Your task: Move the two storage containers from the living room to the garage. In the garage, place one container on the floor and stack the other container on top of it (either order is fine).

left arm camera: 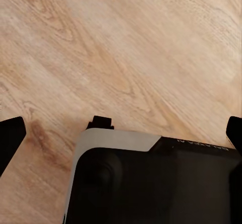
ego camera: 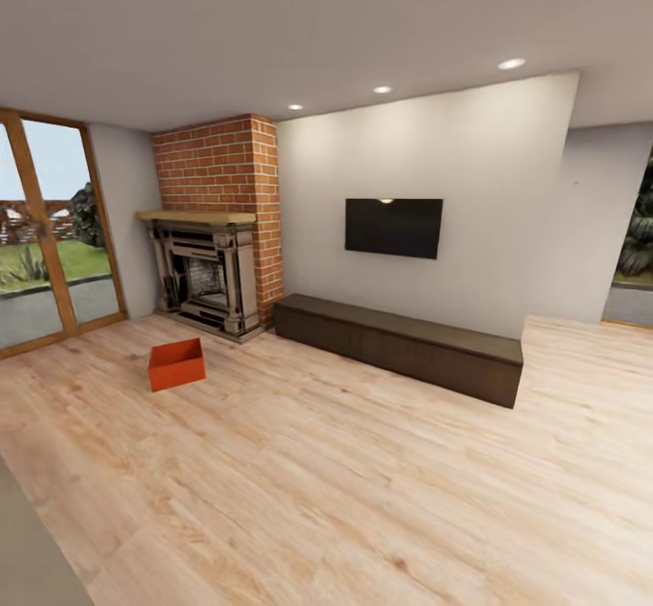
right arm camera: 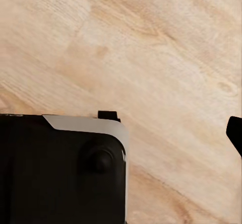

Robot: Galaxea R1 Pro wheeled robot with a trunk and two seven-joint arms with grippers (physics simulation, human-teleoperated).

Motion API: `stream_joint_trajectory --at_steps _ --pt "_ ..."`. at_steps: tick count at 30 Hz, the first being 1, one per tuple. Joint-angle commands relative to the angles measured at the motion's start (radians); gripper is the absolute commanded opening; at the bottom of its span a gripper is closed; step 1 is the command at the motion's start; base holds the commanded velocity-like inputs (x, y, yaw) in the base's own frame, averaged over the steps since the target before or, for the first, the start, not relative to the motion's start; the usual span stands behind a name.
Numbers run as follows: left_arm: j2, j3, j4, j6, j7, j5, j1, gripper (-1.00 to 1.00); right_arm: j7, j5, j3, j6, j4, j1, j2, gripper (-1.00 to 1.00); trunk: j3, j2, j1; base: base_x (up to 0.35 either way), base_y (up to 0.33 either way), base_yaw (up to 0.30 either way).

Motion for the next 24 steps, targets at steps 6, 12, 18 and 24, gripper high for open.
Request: stream_joint_trajectory --at_steps 6,12,18,24 --pt "0.0 -0.009 0.001 -0.003 0.0 0.009 -0.001 1.0 -0.004 -0.001 0.008 -0.005 0.003 -0.002 0.0 1.0 -0.002 -0.001 0.001 0.323 0.0 0.267" --pt "0.0 -0.009 0.001 -0.003 0.0 0.009 -0.001 1.0 0.0 -0.001 0.008 -0.005 0.003 -0.001 -0.001 1.0 -0.002 -0.001 0.001 0.323 0.0 0.206" --pt "0.0 -0.009 0.001 -0.003 0.0 0.009 -0.001 1.0 0.004 -0.001 0.008 -0.005 0.003 -0.001 -0.002 1.0 -0.002 -0.001 0.001 0.323 0.0 0.023" --pt "0.0 -0.009 0.001 -0.003 0.0 0.009 -0.001 1.0 0.006 -0.001 0.009 -0.005 0.003 -0.001 -0.003 1.0 -0.002 -0.001 0.001 0.323 0.0 0.003"
